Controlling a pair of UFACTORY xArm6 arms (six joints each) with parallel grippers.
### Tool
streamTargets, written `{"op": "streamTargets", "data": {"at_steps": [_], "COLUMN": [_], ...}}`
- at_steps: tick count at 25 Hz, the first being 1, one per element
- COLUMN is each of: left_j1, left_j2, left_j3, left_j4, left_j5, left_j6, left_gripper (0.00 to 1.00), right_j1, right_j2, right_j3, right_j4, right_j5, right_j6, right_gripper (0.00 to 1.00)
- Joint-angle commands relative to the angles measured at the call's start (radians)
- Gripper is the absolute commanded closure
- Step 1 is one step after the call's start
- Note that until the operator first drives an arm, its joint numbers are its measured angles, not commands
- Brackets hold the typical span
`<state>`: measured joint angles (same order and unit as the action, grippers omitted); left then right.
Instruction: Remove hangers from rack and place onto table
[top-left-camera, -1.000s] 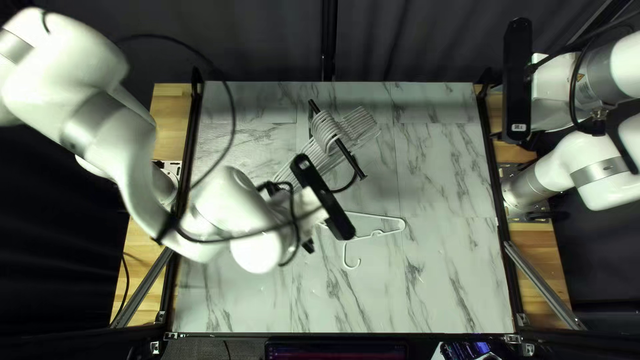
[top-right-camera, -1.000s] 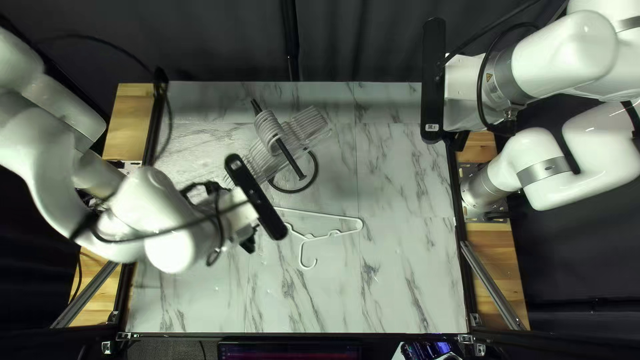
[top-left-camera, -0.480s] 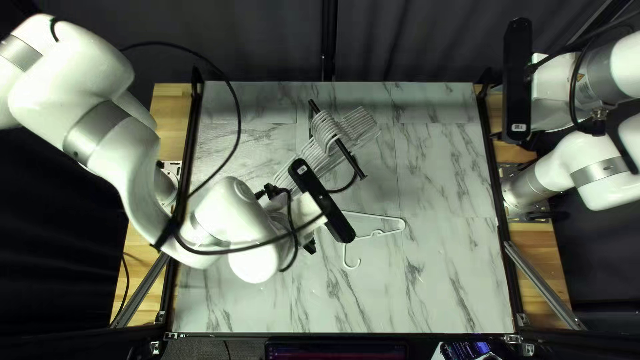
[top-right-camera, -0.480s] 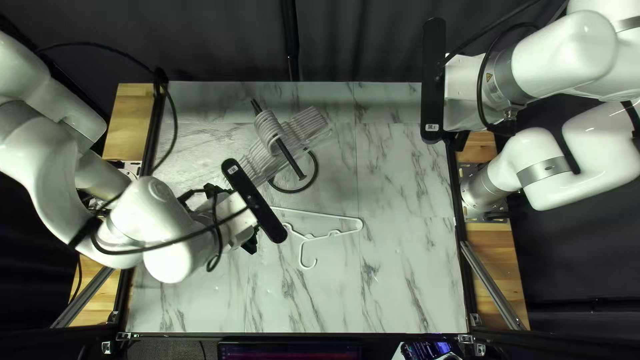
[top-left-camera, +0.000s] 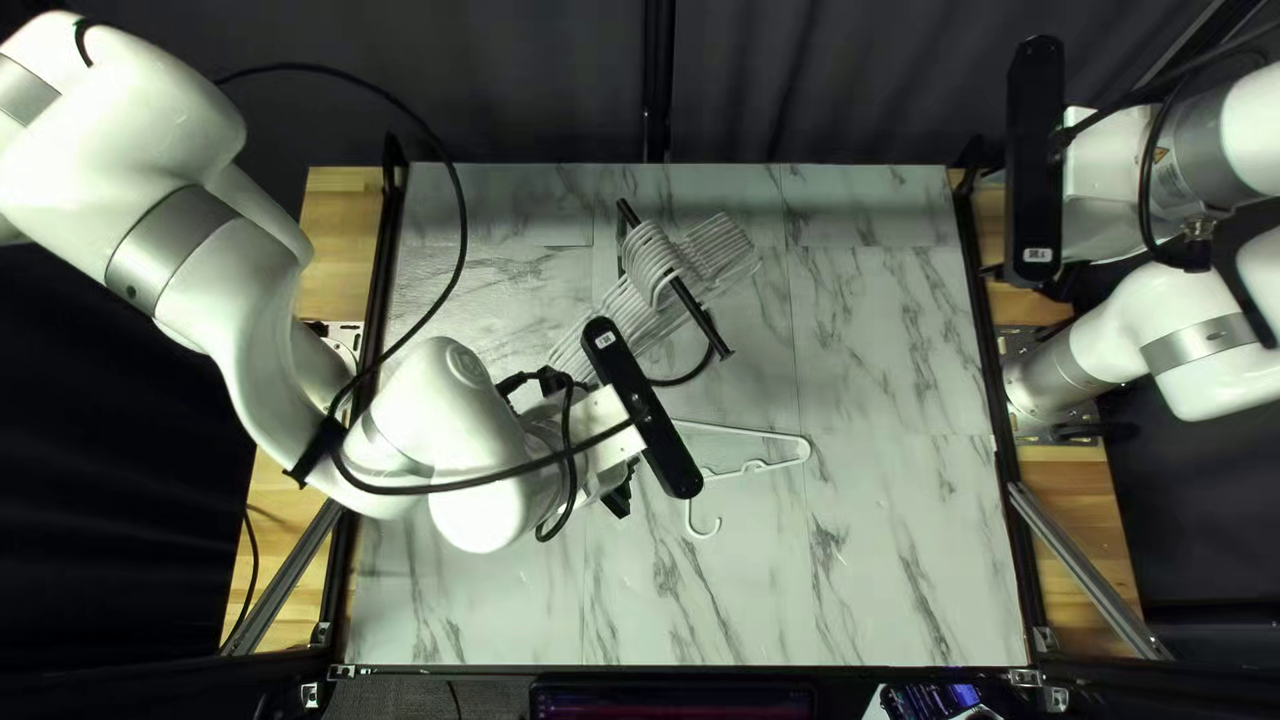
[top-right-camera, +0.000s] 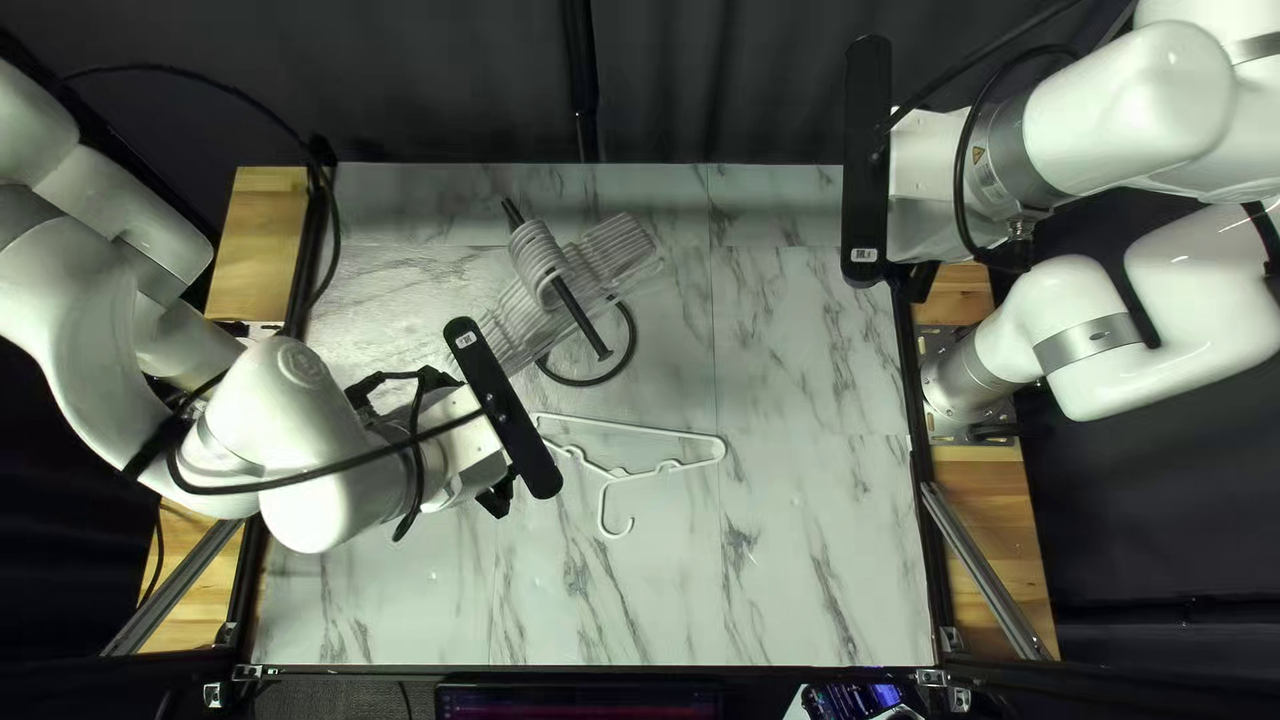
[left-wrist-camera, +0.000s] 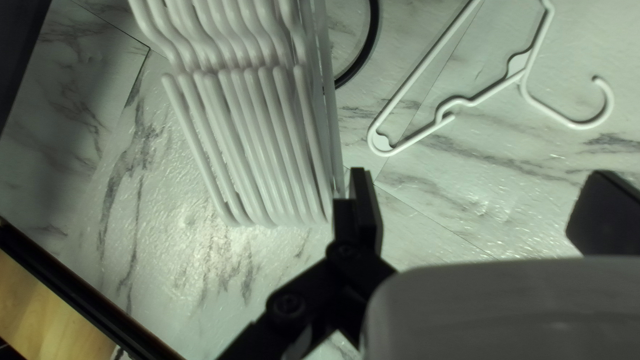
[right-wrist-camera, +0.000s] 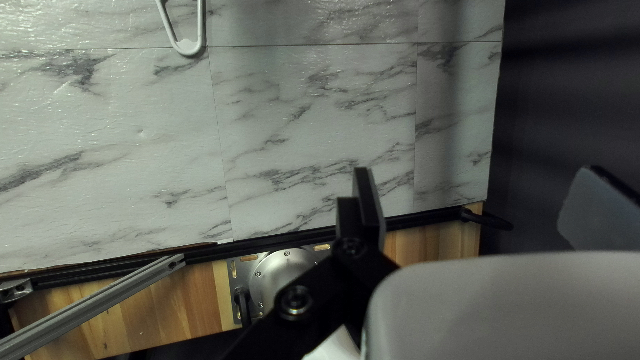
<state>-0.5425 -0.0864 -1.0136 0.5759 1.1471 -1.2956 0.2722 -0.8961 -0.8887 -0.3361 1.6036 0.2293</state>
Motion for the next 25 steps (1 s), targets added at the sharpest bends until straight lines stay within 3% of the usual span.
{"op": "streamTargets", "data": {"at_steps": [1,8,25], "left_j1": [-0.009,-0.001,0.041], "left_j2": [0.002,-0.028,-0.053], "left_j3": [0.007,0.062,0.106], "left_j4": [0.015,0.055,0.049], "left_j5": [0.009,-0.029,-0.078], "left_j6": [-0.018,-0.013,0.014], "left_gripper": [0.00,0.00,0.00], "right_j1": [0.000,0.000,0.000], "right_j2": [0.000,0.000,0.000], "right_j3": [0.000,0.000,0.000], "right_j4": [0.000,0.000,0.000], "right_j5": [0.000,0.000,0.000], "right_j6": [0.000,0.000,0.000], "right_gripper": [0.00,0.00,0.00]}}
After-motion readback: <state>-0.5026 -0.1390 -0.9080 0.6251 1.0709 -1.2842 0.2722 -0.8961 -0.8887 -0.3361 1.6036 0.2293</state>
